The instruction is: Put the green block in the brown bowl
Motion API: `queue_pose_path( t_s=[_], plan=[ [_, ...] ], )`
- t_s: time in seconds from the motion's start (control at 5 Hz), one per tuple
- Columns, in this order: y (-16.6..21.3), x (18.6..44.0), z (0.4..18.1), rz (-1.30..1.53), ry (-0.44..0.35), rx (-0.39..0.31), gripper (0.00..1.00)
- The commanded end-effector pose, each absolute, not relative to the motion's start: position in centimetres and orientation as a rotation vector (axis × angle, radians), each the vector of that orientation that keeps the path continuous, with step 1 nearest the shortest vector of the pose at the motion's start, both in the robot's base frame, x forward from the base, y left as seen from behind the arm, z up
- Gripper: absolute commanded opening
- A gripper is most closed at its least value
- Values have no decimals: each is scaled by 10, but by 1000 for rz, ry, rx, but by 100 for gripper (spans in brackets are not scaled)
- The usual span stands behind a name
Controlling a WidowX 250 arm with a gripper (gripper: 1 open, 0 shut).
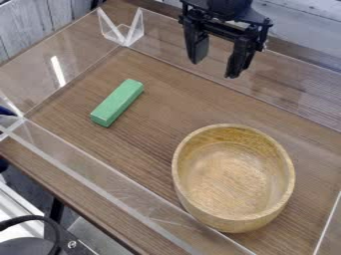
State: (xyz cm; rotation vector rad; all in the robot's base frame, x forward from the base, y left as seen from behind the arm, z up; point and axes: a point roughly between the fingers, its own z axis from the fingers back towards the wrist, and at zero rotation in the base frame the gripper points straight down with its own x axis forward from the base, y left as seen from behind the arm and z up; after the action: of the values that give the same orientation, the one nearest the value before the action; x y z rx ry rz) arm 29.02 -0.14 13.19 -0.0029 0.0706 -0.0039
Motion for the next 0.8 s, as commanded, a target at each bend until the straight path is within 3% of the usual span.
queue_pose_path(
  t_s=[0.0,0.4,0.6],
  plan=[
    [0,288,126,-2,95,-7,100],
    [37,252,126,2,44,53,100],
    [71,255,118,4,6,94,100]
  ],
)
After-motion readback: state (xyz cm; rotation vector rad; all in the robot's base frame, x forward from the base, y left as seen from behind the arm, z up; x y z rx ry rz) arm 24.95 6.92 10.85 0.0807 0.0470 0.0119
